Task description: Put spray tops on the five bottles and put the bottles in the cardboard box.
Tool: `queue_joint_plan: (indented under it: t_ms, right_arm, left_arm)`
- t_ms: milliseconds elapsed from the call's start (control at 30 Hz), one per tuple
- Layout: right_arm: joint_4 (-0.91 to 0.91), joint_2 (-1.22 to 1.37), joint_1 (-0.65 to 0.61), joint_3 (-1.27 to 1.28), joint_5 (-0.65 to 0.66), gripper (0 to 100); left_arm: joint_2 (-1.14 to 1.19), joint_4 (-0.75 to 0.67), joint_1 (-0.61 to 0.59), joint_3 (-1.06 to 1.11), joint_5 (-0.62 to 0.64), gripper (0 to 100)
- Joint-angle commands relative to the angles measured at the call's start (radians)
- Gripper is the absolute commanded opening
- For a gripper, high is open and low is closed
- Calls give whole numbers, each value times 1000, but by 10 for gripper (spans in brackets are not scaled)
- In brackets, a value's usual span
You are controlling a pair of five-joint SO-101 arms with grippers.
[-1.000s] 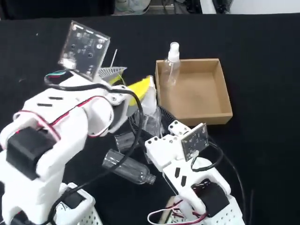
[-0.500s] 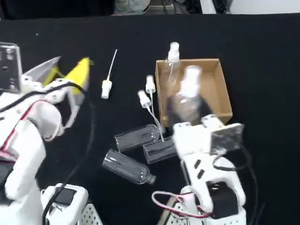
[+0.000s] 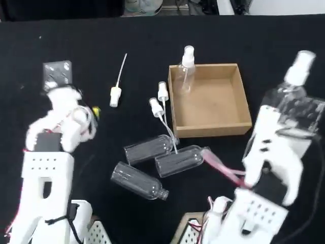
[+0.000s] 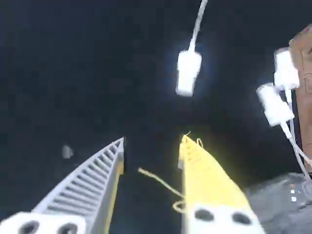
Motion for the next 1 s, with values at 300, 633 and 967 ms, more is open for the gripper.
queue_joint_plan:
  t_ms: [300,633,967]
  right_arm:
    - [-876,645,180,131,18,11]
    - [-1247,1176,204,-1,8,11]
    - [-1734,1508,206,-2,-58,11]
  left_arm:
    - [-20,-276,81,266,150,181]
    - [-20,-431,81,369,150,181]
    - [-20,-427,81,371,149,181]
